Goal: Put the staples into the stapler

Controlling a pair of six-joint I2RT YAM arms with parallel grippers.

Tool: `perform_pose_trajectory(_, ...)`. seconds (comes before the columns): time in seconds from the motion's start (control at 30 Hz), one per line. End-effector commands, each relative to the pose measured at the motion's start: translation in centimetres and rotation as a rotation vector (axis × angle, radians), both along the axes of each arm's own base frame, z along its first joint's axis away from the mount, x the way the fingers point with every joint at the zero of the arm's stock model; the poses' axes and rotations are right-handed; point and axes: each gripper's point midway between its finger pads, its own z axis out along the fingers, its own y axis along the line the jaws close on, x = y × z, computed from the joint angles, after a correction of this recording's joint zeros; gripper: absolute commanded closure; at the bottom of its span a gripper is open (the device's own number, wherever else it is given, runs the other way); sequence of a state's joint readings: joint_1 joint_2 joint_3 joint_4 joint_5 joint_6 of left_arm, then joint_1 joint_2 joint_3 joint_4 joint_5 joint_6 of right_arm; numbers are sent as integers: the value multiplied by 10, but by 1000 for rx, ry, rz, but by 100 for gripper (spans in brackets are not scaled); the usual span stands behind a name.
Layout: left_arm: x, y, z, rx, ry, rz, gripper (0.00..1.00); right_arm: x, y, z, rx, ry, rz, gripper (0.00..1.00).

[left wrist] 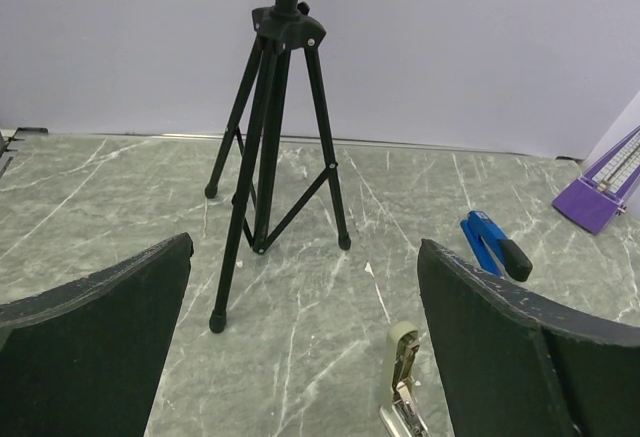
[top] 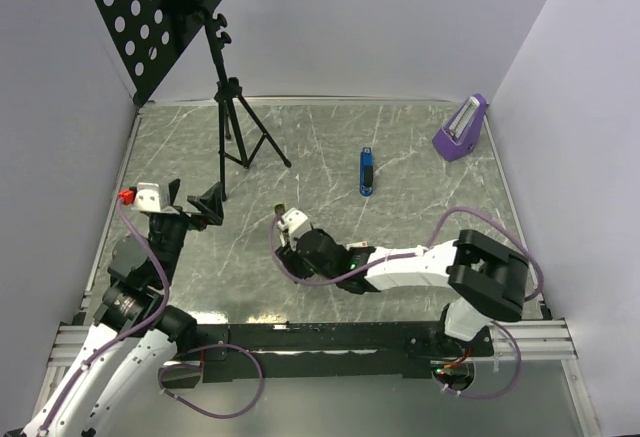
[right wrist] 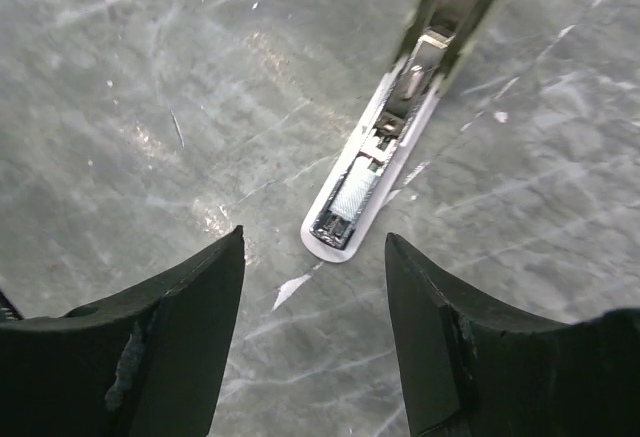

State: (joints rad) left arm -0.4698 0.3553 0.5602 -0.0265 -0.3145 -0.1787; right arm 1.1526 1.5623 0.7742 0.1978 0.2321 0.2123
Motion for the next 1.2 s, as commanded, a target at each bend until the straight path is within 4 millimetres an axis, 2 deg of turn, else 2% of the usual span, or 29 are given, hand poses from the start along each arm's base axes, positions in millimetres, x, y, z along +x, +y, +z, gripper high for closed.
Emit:
perform_pose_trajectory(0.0, 2, -3, 8, -18, -17, -11, 1, 7, 15, -3, 34, -78, -4, 34)
perform_pose_trajectory(0.13, 4, -3, 7, -14, -10, -9, 1, 12, 6, -24, -24, -76, -59, 32)
perform_pose_trajectory(0.17, 5, -3, 1, -1, 13, -6, 0, 16, 1, -29, -41, -85, -87, 32)
perform_pose_trajectory(0.3, 7, -1, -2, 4, 23, 7, 1, 22, -16, -50, -83, -67, -137, 31)
perform_pose_trajectory(0.4, 9, -2, -5, 3, 35, 7, 1, 27, -27, -57, -91, -61, -160, 31)
perform_pose_trajectory(0.53, 12, -6, -9, 11, 48, -6, 0, 41, -47, -58, -71, -53, -207, 32)
perform_pose_trajectory(0.73, 20, -25, -20, 68, 81, -97, 1, 62, -57, -46, 4, -68, -207, 33)
perform_pose_trajectory(0.83, 22, -36, -28, 96, 106, -153, 1, 77, -62, -40, 14, -94, -194, 33)
perform_pose_trajectory(0.87, 24, -39, -23, 94, 84, -164, 0, 84, -67, -39, 3, -112, -197, 33)
perform_pose_trajectory(1.0, 26, -54, -32, 129, 104, -247, 1, 105, -73, -30, 29, -133, -206, 33)
perform_pose_trajectory(1.1, 30, -59, -39, 152, 125, -267, 0, 103, -71, -19, 77, -116, -160, 34)
perform_pose_trajectory(1.13, 30, -62, -41, 166, 128, -284, 1, 100, -69, -5, 115, -120, -144, 34)
perform_pose_trajectory(1.17, 32, -64, -46, 177, 142, -293, 1, 95, -68, -1, 147, -96, -142, 35)
